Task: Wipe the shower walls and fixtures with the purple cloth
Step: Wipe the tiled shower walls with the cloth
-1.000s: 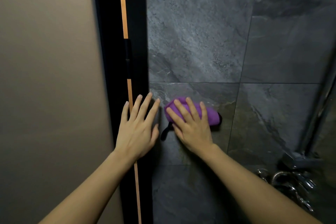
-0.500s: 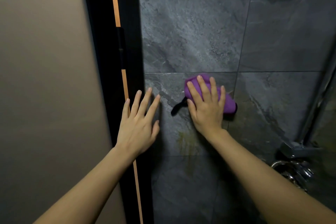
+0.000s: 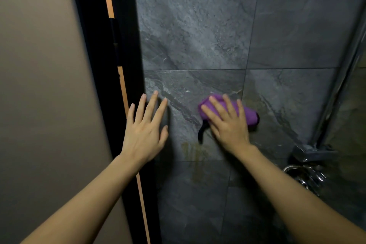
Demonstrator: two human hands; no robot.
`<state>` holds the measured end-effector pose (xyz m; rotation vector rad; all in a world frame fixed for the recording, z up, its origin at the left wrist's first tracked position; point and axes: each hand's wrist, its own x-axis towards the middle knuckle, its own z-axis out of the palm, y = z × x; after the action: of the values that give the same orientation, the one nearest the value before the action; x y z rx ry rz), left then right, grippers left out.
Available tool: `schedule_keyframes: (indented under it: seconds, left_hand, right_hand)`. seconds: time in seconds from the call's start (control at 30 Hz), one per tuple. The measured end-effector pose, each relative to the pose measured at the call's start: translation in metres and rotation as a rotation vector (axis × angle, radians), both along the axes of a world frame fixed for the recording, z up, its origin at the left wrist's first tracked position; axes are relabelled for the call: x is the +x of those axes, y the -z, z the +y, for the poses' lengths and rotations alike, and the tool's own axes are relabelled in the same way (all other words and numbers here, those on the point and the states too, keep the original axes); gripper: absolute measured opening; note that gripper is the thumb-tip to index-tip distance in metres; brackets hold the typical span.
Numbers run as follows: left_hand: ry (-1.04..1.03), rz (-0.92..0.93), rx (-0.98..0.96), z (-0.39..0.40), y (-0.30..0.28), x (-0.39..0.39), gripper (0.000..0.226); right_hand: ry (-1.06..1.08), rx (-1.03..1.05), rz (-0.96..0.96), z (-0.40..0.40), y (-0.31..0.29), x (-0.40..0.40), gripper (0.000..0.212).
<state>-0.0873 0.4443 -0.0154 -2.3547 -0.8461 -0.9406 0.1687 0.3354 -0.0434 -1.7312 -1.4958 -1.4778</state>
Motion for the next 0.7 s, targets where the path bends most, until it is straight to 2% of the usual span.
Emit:
schedule_keyframes:
  seconds: [0.13, 0.23, 0.37, 0.7]
  left_hand:
    - [0.003, -0.003, -0.005, -0.003, 0.0, 0.003, 0.074]
    - [0.002, -0.006, -0.009, -0.006, 0.007, 0.005, 0.074]
    - [-0.008, 0.019, -0.016, -0.008, 0.02, 0.006, 0.075]
    - [-0.058, 0.126, -0.088, -0.012, 0.066, 0.001, 0.08]
  right_hand:
    - [0.038, 0.11, 0.18, -0.015, -0.059, 0.022, 0.053]
    - [0.07, 0.211, 0.291, -0.017, -0.06, 0.024, 0.05]
    - [0.065, 0.195, 0.297, -0.004, -0.023, 0.004, 0.05]
    - [0.01, -0.147, 0.011, -0.003, 0.112, -0.014, 0.077]
